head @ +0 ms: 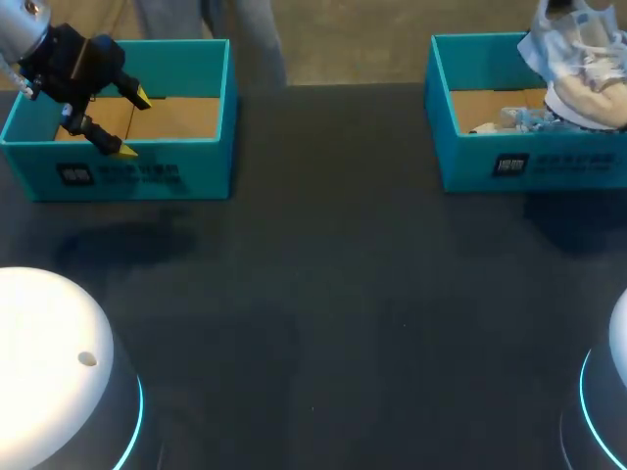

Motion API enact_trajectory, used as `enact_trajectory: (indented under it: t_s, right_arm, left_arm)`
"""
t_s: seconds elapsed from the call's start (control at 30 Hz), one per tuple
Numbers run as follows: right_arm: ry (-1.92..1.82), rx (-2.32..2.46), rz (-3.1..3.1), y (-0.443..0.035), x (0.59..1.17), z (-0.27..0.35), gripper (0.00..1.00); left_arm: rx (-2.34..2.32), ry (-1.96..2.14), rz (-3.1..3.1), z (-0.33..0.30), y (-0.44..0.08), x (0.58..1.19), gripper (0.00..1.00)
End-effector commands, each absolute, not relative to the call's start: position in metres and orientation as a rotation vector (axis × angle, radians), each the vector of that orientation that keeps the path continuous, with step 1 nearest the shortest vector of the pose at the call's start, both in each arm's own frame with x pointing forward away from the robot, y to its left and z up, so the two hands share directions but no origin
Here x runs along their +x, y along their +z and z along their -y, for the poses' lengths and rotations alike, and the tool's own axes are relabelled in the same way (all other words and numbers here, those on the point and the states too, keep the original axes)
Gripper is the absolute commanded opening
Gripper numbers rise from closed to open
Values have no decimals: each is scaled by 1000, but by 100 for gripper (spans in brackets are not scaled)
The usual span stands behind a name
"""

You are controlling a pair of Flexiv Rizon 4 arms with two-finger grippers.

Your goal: Take the shoe out of the shoebox, open the shoe tongue, remove and reinsert the insole, then place the shoe into the shoebox

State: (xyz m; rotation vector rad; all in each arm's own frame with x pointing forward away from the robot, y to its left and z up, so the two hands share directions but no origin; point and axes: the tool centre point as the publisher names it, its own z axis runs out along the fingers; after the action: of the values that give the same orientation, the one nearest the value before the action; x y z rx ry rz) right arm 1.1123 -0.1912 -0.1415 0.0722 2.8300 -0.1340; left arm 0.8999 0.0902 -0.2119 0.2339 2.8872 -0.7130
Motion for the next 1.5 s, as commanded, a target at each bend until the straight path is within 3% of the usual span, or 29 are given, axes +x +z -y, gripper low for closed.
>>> enact_trajectory:
  t_s: [0.03,0.6,1.5]
  right_arm:
    - [-128,101,-2831,-145,1130,204,0]
    - [-118,264,-2833,-166,1161,252,0]
    - [-224,1502,-2388,-173,1152,277,0]
  left_arm:
    - [235,-709,-2890,-91,-212,900,100]
    - [235,-709,-2890,-91,-212,900,100]
    - [235,-709,-2890,-91,-212,900,100]
